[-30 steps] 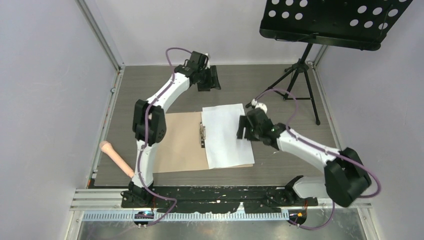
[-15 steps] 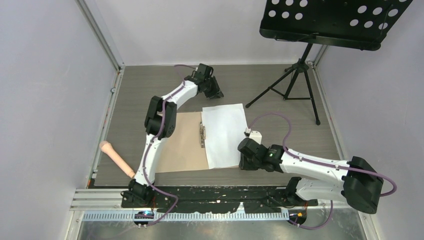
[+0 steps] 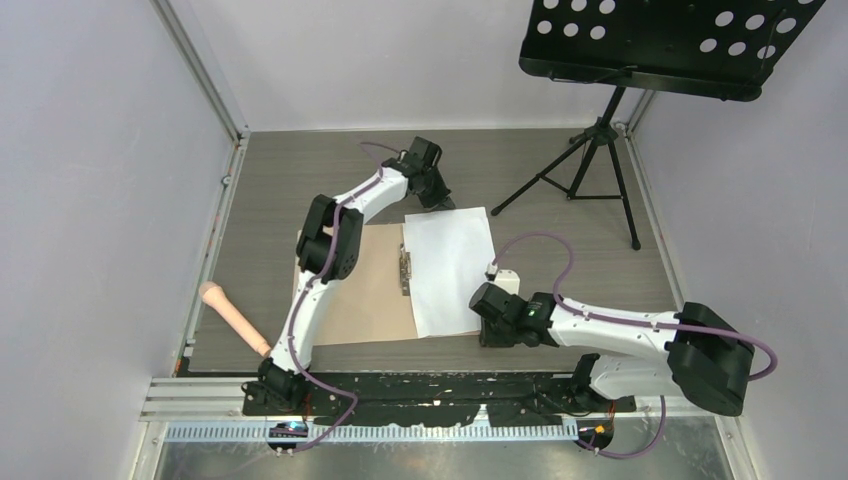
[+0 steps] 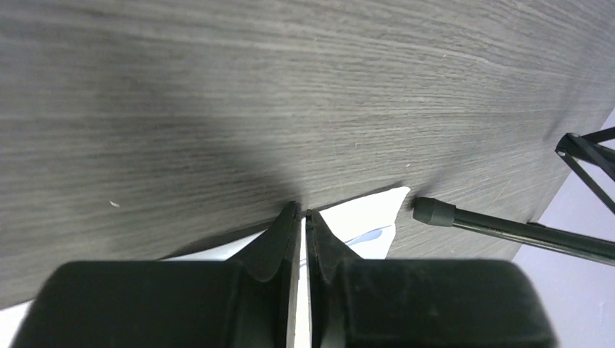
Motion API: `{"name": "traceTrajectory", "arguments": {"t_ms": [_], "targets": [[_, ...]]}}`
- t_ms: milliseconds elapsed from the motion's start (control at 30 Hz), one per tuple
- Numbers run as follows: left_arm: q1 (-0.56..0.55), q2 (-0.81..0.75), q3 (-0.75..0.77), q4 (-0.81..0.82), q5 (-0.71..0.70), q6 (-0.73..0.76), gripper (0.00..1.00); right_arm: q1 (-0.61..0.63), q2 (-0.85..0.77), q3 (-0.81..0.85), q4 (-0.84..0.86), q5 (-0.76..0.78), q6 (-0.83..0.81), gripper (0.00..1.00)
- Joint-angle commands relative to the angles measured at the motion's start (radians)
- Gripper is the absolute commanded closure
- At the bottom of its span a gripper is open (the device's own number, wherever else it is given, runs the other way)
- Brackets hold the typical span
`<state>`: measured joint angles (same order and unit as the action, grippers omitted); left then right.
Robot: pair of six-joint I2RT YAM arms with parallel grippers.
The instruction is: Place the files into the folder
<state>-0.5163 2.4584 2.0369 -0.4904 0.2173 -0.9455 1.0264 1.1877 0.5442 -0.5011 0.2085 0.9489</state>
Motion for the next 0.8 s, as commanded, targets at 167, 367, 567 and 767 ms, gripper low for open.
{"name": "traceTrajectory", "arguments": {"t_ms": [167, 367, 567, 767], "targets": [[-0.011, -0.091, -0.076, -0.084, -0.054, -0.104, 0.98, 0.005, 0.04, 0.017, 0.071, 0.045, -0.001, 0.74], [-0.016, -0.125, -0.141, -0.067, -0.028, -0.094, 1.0, 0.005, 0.06, 0.029, 0.098, 0.047, -0.012, 0.75], [-0.018, -0.125, -0.144, -0.072, 0.009, -0.07, 1.0, 0.005, 0.068, 0.038, 0.126, 0.039, -0.019, 0.76], [-0.02, -0.113, -0.11, -0.082, 0.032, -0.036, 0.99, 0.006, 0.06, 0.031, 0.131, 0.037, -0.024, 0.76]]}}
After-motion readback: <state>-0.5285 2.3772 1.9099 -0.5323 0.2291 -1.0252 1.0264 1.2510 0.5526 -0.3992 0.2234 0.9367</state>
